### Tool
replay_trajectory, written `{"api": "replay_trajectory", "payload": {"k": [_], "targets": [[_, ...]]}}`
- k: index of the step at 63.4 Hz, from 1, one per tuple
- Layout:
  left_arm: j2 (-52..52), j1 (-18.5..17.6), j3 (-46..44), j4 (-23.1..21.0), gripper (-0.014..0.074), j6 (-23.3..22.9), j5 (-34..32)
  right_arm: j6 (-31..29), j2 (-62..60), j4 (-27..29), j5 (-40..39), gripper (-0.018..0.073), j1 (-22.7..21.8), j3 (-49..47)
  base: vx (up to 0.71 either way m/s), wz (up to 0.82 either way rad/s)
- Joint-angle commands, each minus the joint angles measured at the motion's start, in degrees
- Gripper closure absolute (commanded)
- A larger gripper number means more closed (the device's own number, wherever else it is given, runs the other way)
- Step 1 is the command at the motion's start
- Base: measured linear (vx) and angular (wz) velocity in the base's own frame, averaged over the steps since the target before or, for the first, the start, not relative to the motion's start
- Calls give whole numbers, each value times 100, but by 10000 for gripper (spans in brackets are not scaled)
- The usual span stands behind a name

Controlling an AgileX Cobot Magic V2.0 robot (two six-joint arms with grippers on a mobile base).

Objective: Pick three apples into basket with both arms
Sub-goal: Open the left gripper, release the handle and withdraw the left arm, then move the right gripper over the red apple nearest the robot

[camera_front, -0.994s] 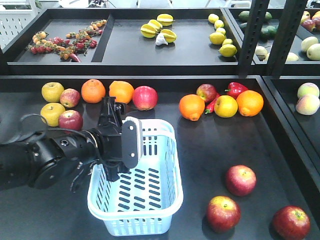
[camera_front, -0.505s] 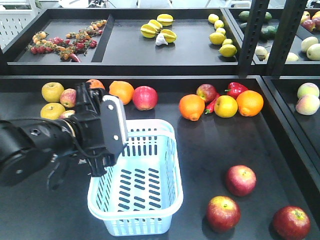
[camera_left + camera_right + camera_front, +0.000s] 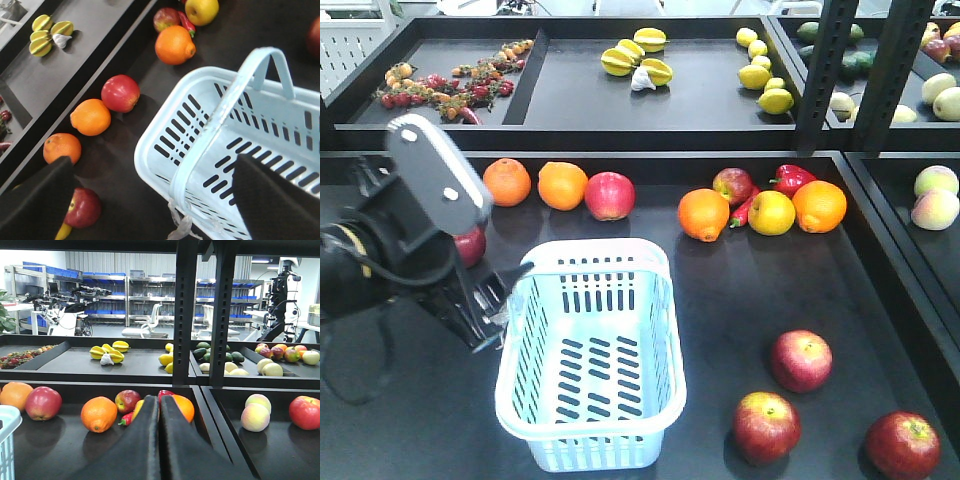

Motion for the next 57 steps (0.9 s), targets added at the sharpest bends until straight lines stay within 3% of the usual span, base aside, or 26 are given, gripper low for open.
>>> {"api": "replay_trajectory", "payload": {"k": [1, 19, 37, 45, 57], "targets": [[-337, 188, -137, -39, 3, -498, -219, -3, -58, -36, -424, 566, -26, 84, 0, 0], [-916, 1127, -137, -39, 3, -2031, 161, -3, -58, -36, -424, 566, -26, 84, 0, 0], [-1905, 1393, 106, 26, 3, -2919, 732, -3, -58, -36, -424, 566, -26, 84, 0, 0], [-2529, 1486, 589, 314, 3, -3510, 790, -3, -58, -36, -424, 566, -26, 84, 0, 0], [-3522, 1507, 1410, 1213, 3, -4531, 1062, -3, -58, -36, -424, 566, -26, 84, 0, 0]]}}
